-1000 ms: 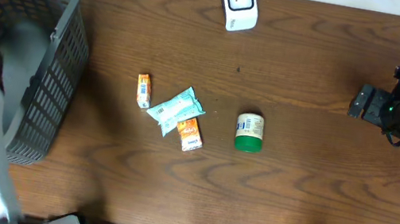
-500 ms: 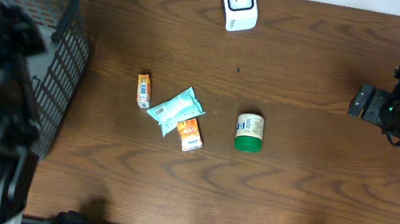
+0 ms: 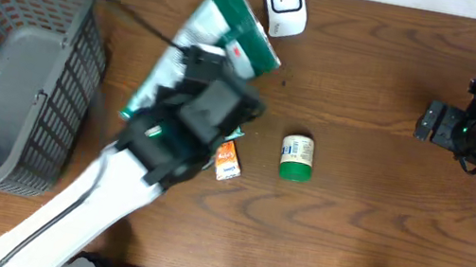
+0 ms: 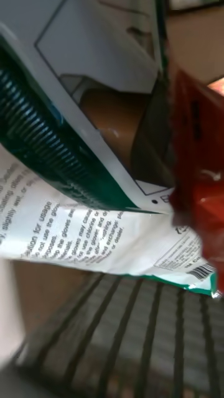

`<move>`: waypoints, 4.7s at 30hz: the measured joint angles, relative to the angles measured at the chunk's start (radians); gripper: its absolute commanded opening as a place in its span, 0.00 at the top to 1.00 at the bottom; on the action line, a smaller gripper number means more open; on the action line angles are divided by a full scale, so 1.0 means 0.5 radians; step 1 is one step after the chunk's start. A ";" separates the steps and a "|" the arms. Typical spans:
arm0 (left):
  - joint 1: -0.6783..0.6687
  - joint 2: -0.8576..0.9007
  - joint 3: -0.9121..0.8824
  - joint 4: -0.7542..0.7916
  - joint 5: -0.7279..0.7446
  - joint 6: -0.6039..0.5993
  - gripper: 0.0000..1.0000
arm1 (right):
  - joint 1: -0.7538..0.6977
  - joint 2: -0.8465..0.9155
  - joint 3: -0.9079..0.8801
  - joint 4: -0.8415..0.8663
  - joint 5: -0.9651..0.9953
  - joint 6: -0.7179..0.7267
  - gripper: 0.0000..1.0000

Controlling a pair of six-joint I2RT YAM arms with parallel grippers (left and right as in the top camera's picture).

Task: Scan the item barcode
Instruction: 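Lay the glove pack and Nescafe stick on the table center, release, then retract the left gripper to the basket edge, then move the right gripper to the green-lidded jar and grasp it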

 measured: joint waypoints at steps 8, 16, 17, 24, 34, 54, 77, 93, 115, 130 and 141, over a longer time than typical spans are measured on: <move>0.018 0.605 -0.001 0.053 0.644 -0.105 0.93 | 0.000 0.000 0.000 0.001 0.000 0.000 0.01; 0.301 0.699 -0.001 0.160 1.237 -0.150 0.93 | 0.000 0.000 0.000 0.001 0.001 0.000 0.01; 0.318 0.699 -0.001 0.158 1.238 -0.166 0.93 | 0.000 0.000 0.000 0.001 0.000 0.000 0.01; 0.314 0.701 -0.116 0.171 0.921 -0.442 0.93 | 0.000 0.000 0.000 0.000 0.000 0.000 0.01; 0.281 0.766 -0.166 0.273 0.867 -0.562 0.70 | 0.000 0.000 0.000 0.000 0.000 0.000 0.01; 0.294 0.572 -0.056 0.251 0.998 -0.282 0.15 | 0.000 0.000 0.000 0.000 0.000 0.000 0.01; 1.492 0.291 0.569 -0.595 1.032 0.279 0.15 | 0.000 0.000 0.000 0.001 0.000 0.000 0.01; 1.506 0.291 0.569 -0.575 1.427 0.285 0.66 | 0.000 0.000 0.000 0.000 0.000 0.000 0.01; 1.246 0.317 0.172 -0.348 1.517 0.270 0.93 | 0.000 0.000 0.000 0.000 0.000 0.000 0.01; 1.245 0.321 -0.269 -0.031 1.517 0.216 0.24 | 0.000 0.000 0.000 0.095 -0.014 0.002 0.01; 1.246 0.321 -0.269 -0.014 1.517 0.211 0.15 | 0.001 0.000 0.000 -0.029 -0.670 0.076 0.41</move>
